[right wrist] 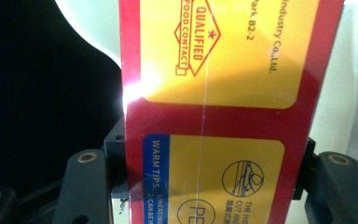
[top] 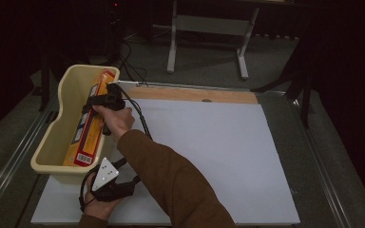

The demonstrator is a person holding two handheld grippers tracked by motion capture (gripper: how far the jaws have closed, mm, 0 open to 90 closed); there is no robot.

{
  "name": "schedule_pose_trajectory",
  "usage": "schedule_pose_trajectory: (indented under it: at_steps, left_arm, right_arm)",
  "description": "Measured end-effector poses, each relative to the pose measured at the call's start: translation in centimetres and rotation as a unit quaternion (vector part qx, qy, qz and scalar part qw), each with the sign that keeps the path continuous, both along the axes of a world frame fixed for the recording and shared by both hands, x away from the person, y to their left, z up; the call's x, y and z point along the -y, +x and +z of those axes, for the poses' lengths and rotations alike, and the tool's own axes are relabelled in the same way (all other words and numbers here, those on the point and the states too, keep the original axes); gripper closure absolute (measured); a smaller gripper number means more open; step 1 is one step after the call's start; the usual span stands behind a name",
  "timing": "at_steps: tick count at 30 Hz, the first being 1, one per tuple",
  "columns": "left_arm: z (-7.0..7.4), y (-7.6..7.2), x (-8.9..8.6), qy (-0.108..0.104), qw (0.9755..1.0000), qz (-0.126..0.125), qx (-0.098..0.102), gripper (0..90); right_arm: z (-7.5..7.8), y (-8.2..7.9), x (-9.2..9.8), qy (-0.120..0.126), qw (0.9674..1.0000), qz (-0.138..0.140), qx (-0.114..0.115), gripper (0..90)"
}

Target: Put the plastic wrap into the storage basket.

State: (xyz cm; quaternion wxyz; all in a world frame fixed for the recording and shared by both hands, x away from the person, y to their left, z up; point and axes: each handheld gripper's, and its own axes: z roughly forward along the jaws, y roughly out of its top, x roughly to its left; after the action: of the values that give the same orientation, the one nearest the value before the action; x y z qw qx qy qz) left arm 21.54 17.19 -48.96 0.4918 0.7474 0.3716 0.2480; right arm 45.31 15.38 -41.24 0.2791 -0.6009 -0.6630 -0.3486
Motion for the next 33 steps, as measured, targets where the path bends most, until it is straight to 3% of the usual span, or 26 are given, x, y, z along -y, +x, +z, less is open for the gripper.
schedule_pose_trajectory:
  at_steps: [8,12,16,21,24,33]
  left_arm:
    - [0.0,0.0,0.0,-0.002,1.0,0.0,0.0,27.2]
    - [0.0,0.0,0.0,-0.002,1.0,0.001,-0.001,27.2]
    - [0.1,0.0,-0.2,-0.004,1.0,0.003,-0.001,27.2]
    - [0.1,0.0,-0.3,-0.004,1.0,0.003,0.0,27.2]
    - [0.1,0.0,-0.2,-0.005,1.0,0.003,0.0,27.2]
    - [0.1,0.0,-0.2,-0.005,1.0,0.005,-0.001,27.2]
  right_arm:
    - [0.3,0.0,-0.1,-0.027,0.9996,0.01,0.004,35.4]
    - [0.4,-0.4,-0.3,-0.043,0.9987,0.015,0.024,32.5]
    - [0.9,-0.6,-0.5,-0.054,0.9981,0.014,0.027,31.6]
    - [1.2,-0.6,-0.3,-0.048,0.9983,0.019,0.028,28.4]
    - [2.0,-0.7,0.0,-0.018,0.9992,0.027,0.022,26.7]
    - [2.8,-0.8,1.2,-0.036,0.9952,0.073,0.055,33.0]
